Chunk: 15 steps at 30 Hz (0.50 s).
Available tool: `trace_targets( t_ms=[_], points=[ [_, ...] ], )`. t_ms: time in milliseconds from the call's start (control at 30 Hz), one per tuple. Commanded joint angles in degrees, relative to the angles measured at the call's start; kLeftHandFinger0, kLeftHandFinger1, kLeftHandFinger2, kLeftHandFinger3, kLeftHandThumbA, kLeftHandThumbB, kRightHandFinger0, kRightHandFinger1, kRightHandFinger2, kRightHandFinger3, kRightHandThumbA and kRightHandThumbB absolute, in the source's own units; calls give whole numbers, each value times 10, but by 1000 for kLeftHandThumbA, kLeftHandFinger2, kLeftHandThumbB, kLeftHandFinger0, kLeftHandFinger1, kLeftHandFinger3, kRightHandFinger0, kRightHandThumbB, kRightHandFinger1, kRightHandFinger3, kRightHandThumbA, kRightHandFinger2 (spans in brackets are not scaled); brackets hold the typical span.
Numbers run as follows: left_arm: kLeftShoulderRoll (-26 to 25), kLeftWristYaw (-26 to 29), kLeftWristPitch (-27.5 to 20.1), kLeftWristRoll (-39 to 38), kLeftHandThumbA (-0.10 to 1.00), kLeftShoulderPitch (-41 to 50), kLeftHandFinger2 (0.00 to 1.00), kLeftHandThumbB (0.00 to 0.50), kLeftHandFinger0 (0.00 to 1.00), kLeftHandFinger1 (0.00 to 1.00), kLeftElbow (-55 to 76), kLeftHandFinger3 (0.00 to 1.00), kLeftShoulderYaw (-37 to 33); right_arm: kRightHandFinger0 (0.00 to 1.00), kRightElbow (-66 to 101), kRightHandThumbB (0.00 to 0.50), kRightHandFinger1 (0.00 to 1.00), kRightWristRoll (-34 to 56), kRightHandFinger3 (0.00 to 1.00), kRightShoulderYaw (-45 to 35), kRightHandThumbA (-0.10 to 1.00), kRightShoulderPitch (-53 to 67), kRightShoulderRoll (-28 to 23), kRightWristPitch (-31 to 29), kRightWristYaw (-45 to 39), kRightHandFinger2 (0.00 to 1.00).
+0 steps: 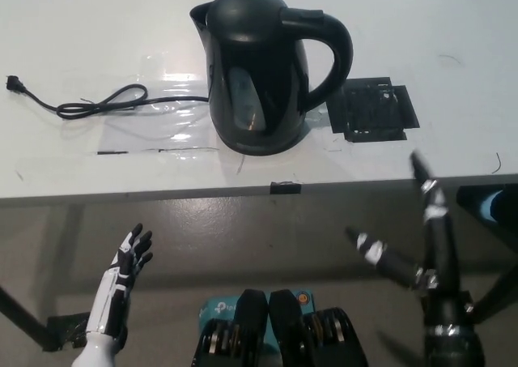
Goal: Use the right hand to grab the handle of the kettle from the base and place it on the right side
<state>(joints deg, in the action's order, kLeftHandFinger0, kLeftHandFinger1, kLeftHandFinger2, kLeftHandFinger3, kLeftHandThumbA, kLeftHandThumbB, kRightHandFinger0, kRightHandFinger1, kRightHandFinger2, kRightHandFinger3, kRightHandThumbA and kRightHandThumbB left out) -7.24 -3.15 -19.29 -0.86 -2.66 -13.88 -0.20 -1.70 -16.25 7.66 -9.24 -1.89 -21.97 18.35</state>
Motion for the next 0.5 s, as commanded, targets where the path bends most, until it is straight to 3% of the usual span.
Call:
trace_targets(
  t_ms=[0,233,300,333,467],
  points=[
    [1,-14,-35,0,1000,0,1000,500,1000,1000,19,1000,-9,1000,48,218,1000,-14,1000,-25,989,-60,4,-12,1,1000],
    [5,-22,-35,1,1000,-8,1000,500,1000,1000,9,1000,-16,1000,49,263,1000,13,1000,-56,966,-160,-7,109,-42,1000],
    [6,-21,-32,0,1000,-9,1000,500,1000,1000,10,1000,-16,1000,33,249,1000,19,1000,-60,952,-186,-10,118,-48,1000],
    [6,-21,-33,0,1000,-9,1000,500,1000,1000,9,1000,-16,1000,23,215,1000,22,1000,-61,900,-196,-12,116,-50,1000],
    [5,-21,-40,1,1000,-9,1000,500,1000,1000,4,1000,-17,1000,-47,242,1000,54,1000,-64,903,-262,-21,129,-82,1000]
  ],
)
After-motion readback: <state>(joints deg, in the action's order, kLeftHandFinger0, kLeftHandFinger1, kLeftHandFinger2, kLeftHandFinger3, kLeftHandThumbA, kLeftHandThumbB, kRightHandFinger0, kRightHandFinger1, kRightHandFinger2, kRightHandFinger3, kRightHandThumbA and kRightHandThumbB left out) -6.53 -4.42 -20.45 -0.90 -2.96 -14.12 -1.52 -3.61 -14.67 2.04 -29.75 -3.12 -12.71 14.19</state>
